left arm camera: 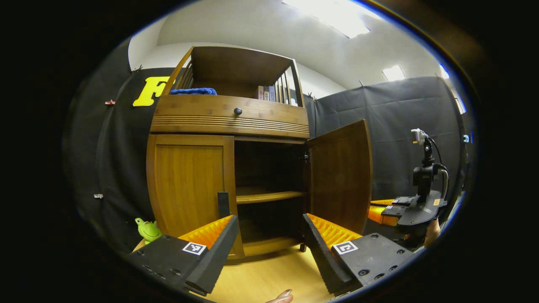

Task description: Open the right door of the double-door shoe cabinet with the right hand, and open the left door with the left hand.

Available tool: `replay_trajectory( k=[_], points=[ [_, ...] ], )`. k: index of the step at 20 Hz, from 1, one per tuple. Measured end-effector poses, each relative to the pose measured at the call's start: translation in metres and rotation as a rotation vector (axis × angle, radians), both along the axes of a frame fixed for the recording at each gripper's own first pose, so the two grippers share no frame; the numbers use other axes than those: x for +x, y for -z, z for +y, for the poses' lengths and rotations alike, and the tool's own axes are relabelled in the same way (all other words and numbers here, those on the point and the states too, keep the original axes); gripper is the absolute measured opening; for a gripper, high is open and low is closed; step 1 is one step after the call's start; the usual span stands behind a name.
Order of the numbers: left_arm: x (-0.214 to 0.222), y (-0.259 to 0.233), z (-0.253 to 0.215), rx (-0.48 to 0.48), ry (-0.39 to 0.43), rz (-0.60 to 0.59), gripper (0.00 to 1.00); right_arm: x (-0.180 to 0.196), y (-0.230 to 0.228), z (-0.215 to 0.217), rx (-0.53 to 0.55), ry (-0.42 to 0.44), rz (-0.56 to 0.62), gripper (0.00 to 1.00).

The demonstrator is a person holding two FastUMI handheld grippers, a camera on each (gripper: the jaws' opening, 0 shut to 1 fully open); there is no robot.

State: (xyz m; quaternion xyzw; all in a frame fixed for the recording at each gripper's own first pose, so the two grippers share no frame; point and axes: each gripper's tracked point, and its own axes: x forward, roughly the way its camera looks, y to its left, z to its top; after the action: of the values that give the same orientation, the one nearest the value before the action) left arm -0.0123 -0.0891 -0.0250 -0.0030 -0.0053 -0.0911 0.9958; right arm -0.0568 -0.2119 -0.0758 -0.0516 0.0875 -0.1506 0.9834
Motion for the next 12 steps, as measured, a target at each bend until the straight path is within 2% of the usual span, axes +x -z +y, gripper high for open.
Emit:
replay_trajectory(
  k=[8,9,12],
  points=[
    [0.021,0.014,-0.008,0.011,-0.026,0.039,0.94,-0.038,-0.018,-0.022,-0.024,0.064,-0.025,0.14],
    [0.022,0.016,-0.006,0.013,-0.036,0.042,0.94,-0.043,-0.023,-0.011,-0.001,0.034,-0.042,0.19],
    [0.024,0.020,0.000,0.006,-0.066,0.046,0.94,-0.053,-0.036,0.012,0.022,-0.015,-0.075,0.19]
  ],
)
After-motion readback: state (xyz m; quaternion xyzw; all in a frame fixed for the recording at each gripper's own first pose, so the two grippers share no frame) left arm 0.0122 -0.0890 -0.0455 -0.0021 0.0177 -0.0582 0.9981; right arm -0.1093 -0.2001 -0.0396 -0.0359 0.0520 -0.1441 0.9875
